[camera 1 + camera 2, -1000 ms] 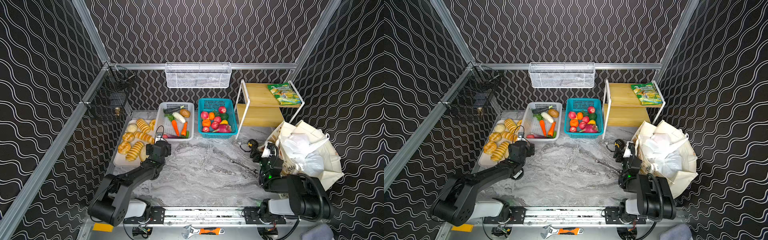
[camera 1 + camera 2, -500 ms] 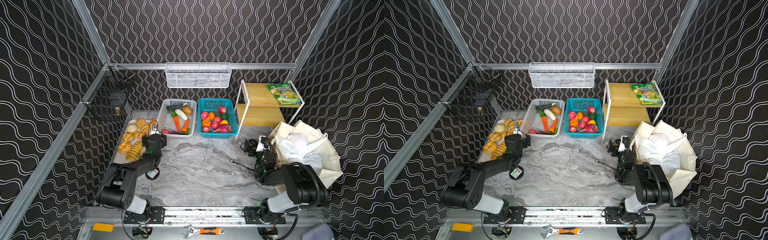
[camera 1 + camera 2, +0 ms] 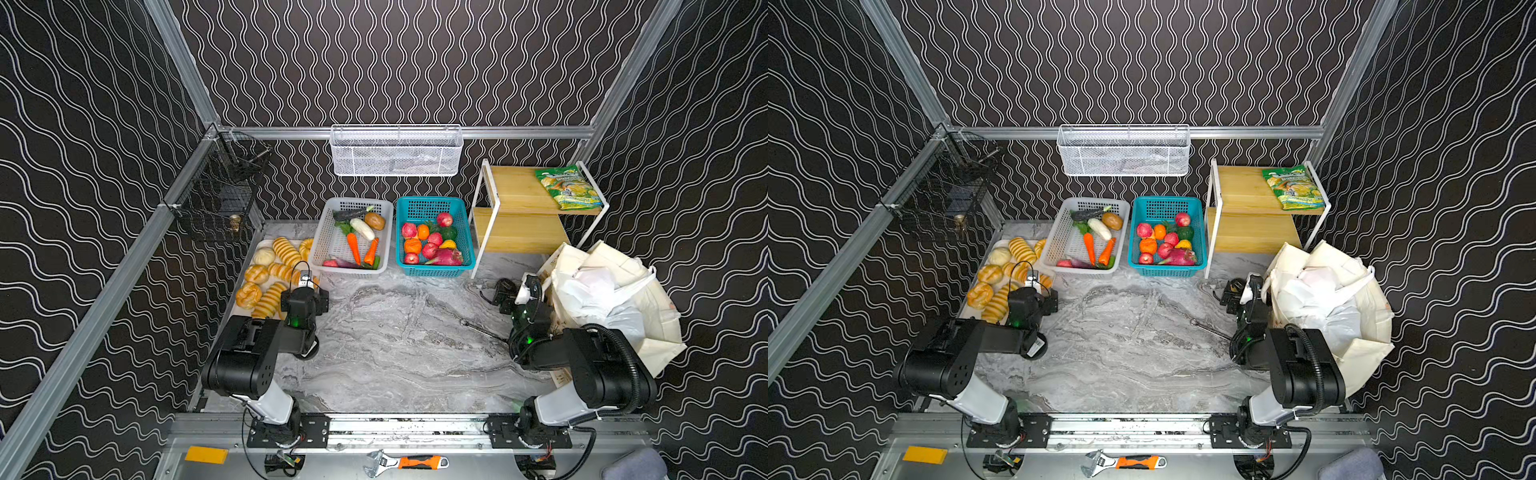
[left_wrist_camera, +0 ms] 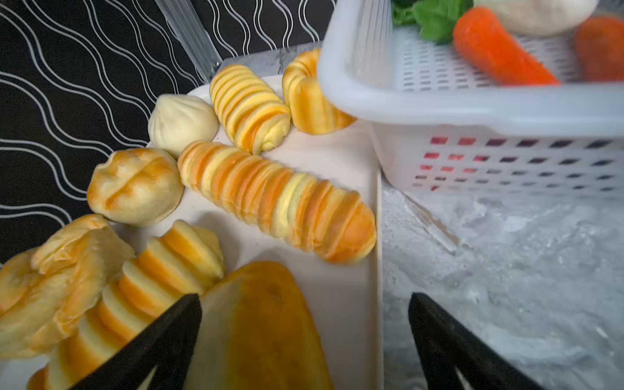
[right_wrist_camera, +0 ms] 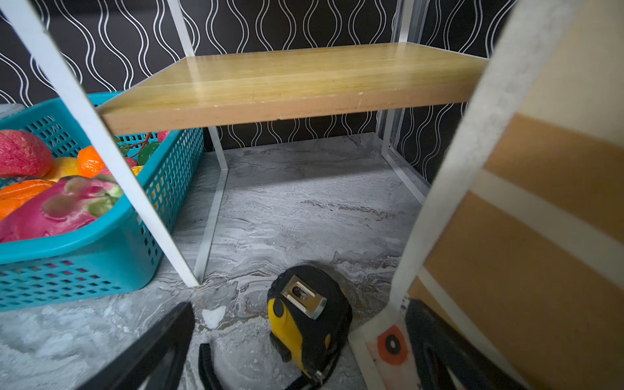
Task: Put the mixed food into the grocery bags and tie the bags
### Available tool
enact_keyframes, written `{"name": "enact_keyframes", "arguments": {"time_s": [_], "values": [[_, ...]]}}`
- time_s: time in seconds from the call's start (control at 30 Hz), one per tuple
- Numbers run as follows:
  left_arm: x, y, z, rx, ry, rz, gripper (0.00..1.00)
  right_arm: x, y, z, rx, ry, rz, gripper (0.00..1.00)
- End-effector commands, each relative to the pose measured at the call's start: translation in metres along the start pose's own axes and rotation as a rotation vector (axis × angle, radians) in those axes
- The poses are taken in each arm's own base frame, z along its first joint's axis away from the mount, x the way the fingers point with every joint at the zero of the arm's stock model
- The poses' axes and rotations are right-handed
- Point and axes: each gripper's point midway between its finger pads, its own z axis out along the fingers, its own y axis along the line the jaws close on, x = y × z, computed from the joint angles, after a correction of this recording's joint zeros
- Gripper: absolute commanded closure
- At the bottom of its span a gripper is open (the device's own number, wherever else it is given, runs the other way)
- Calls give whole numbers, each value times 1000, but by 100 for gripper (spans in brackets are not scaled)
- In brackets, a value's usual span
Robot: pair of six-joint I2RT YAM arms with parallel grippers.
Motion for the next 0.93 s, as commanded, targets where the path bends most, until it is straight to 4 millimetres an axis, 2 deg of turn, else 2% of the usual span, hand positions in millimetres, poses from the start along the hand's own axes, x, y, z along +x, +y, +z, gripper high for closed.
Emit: {"name": "enact_keyframes", "arguments": {"time_s": [0.0, 0.2, 0.23, 0.3, 0.4, 0.5, 0.9], "values": [[-20, -5, -8, 48, -155, -38, 1, -6, -2, 1, 14, -22, 18, 0], [-17, -8, -7, 65, -136, -38, 1, -5, -2, 1, 14, -21, 18, 0], [-20, -14, -7, 97, -149, -11, 2, -6, -2, 1, 14, -22, 16, 0], [-19, -43, -10, 240, -136, 71, 5, -6, -2, 1, 14, -23, 16, 0], [-19, -23, -3, 121, -116, 19, 4, -6, -2, 1, 15, -22, 16, 0], [-18, -16, 0, 90, -105, -1, 1, -6, -2, 1, 14, -23, 16, 0], [-19, -15, -1, 83, -113, -2, 1, -6, -3, 1, 15, -23, 17, 0]]}}
